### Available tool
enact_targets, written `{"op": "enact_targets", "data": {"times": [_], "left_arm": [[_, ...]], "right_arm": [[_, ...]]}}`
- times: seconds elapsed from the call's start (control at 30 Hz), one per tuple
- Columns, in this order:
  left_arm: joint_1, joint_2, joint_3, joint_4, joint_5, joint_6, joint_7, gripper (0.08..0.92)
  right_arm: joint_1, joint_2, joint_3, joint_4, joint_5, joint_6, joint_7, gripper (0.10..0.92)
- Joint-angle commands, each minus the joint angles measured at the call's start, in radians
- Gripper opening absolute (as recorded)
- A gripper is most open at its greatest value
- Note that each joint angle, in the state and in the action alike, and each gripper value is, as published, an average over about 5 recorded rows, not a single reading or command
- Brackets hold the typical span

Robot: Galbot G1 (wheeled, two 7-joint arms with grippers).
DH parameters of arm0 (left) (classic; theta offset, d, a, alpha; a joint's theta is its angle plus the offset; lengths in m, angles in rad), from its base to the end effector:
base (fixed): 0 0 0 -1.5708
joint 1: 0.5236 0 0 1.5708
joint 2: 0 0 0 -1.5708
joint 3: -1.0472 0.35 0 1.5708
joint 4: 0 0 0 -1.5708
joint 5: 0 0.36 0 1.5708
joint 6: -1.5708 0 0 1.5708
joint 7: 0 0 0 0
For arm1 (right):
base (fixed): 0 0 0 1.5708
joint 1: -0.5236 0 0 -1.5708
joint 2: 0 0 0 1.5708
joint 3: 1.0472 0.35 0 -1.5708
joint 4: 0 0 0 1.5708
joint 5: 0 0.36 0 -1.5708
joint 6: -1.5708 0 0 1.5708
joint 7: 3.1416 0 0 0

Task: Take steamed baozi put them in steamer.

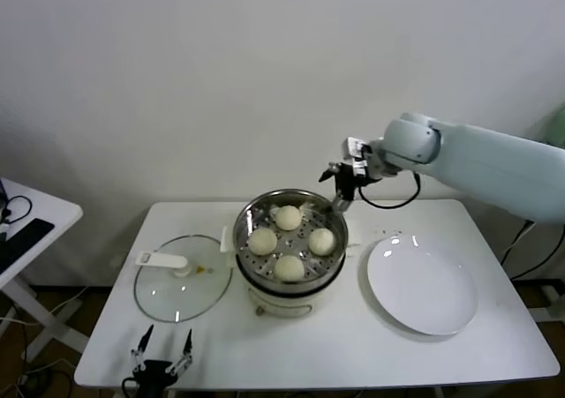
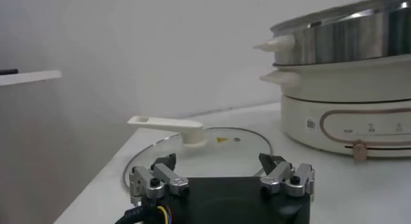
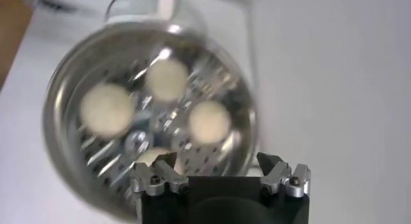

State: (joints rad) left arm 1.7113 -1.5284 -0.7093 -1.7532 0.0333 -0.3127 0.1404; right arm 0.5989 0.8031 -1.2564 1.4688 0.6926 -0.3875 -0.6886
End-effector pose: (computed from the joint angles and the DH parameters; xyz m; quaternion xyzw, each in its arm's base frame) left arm 0.1004 0.0774 -0.4363 -0.0101 -0.9929 -0.0777 0.0891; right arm 0.5256 -0.0165 -0.0349 0.5038 -0.6962 0.4538 0.2360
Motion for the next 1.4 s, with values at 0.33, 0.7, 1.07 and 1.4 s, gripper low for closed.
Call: {"op": "enact_targets", "data": {"times": [0.33,0.7,1.07,1.4], "left_arm": [[0.001,-0.001,0.015,-0.008,-0.002,0.0,-0.001,0.823],[-0.003,-0.005,0.016,-0.016,-0.016,-0.001,0.002,0.823],[-0.012,-0.003,0.014,-0.018,-0.036,-0.005,0.002,0.823],[-0.026,-0.009,0.02,-0.033,-0.06,0.0,0.005,0.823]], "right_arm": [[-1.146,-0.266,1.126,0.299,-0.029,0.246,0.71,0.823],[-1.923,0.112,1.748,0.484,-0.249,0.455,0.725,0.823],[-2.242,0.493,1.889,0.463,-0.411,0.809,0.659,0.823],[-2.427,0.581,1.852,0.428,-0.411,0.958,0.596,0.823]]}}
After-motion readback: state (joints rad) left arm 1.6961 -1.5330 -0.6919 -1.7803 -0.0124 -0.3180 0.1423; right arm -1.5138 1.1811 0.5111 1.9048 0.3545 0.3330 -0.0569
